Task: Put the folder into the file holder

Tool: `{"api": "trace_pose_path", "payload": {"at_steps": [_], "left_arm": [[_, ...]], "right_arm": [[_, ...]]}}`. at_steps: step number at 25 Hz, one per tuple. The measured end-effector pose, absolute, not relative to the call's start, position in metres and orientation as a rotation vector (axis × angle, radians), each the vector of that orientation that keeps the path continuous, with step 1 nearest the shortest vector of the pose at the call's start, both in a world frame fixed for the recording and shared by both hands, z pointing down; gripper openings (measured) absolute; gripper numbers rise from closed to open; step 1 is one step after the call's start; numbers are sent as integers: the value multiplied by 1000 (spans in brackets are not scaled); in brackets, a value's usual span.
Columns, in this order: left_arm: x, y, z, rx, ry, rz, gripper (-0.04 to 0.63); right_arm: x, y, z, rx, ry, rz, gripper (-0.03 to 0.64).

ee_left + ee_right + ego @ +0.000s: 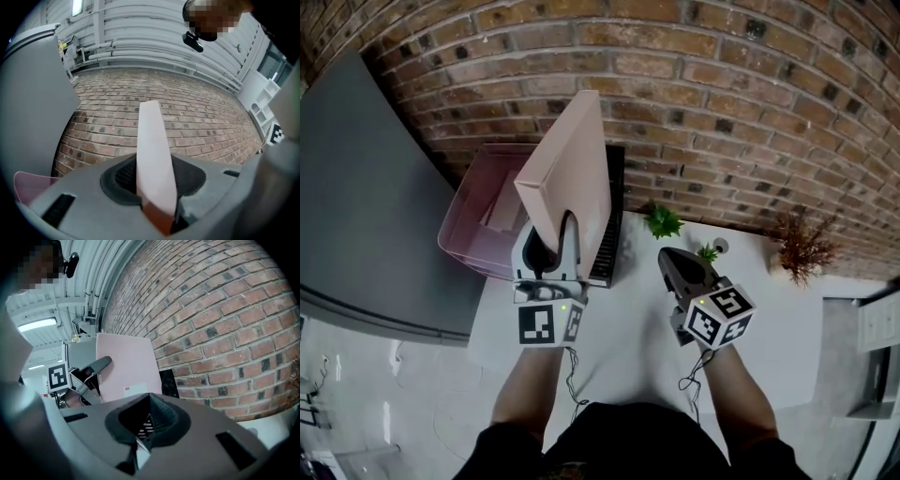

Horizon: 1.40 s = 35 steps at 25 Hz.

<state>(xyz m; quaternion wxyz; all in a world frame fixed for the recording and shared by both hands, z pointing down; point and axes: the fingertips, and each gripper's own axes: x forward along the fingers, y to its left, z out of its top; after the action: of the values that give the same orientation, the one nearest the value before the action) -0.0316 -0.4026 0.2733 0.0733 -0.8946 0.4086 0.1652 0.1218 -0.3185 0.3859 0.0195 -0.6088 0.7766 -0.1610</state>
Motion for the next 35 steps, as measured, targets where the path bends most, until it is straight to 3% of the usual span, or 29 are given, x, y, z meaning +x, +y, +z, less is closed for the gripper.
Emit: {"api": "trace_pose_path", "payload": {"at_steps": [35], "left_arm": [[0,-436,339,-2627,1287,551,155]], "right_arm": [[133,-364,439,-1907,2399,-701,3]]}}
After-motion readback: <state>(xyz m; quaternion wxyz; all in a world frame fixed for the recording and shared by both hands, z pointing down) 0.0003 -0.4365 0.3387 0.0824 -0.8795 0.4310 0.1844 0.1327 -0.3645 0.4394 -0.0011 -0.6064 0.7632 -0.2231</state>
